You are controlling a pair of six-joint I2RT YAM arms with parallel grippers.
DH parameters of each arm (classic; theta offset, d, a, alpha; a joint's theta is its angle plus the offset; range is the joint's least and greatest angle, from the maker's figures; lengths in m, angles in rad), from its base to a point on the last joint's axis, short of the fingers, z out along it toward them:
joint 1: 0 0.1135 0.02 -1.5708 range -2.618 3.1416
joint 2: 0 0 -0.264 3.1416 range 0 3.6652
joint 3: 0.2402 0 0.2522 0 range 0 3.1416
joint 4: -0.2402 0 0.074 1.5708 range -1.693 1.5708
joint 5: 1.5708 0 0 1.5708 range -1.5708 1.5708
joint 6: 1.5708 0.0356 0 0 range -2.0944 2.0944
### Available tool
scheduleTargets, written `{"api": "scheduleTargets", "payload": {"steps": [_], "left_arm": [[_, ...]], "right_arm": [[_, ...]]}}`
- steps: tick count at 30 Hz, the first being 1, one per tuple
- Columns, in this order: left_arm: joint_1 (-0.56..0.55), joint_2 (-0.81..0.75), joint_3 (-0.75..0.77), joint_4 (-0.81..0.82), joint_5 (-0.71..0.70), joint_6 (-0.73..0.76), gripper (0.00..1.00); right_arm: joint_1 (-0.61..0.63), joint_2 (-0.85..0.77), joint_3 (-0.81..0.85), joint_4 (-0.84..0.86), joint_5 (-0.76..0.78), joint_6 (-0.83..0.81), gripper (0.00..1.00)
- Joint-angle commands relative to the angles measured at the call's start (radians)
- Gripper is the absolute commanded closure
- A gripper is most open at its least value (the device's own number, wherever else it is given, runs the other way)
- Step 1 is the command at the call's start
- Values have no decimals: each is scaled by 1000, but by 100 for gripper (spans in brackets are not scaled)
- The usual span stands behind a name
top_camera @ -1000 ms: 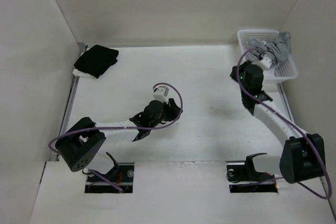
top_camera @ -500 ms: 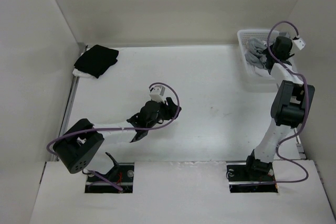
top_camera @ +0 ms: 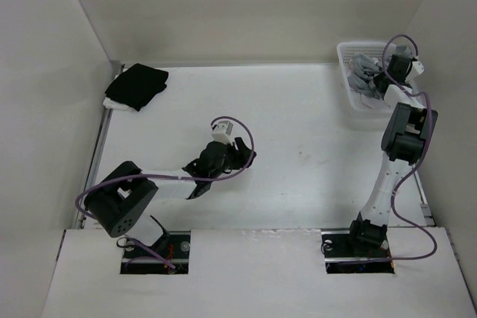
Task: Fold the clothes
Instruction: Grab the tank top from the pile
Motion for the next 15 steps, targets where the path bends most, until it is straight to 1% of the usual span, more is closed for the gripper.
{"api": "scheduleTargets", "payload": {"steps": [1,2,4,5,7,8,9,11,12,13,14,15], "left_arm": [[9,15,11,72,23,-12,49],[9,16,11,72,28,-13,49],[9,20,15,78,31,-15,49],[9,20,15,78,32,-15,49],[5,15,15,78,37,-18,49],[3,9,14,81,37,-18,49],[3,7,12,83,38,-18,49],[3,-14,2,84,40,-24,49],[5,-23,-3,86,37,-24,49],[5,-45,-12,86,28,-23,49],[11,-62,-18,84,26,-24,49],[20,-83,-24,81,23,-24,49]], "right_arm": [[0,-33,8,91,-14,32,95],[0,-64,-29,131,-12,34,97],[3,-249,-237,371,-5,37,98],[11,-329,-309,436,-8,47,98],[21,-416,-377,493,-11,57,98],[40,-544,-455,545,-20,64,98],[52,-606,-486,556,-27,69,98],[95,-784,-545,565,-70,80,98],[115,-841,-557,565,-80,80,98],[177,-972,-568,561,-93,60,98],[204,-1018,-565,558,-97,43,98],[262,-1097,-548,541,-97,12,98]]}}
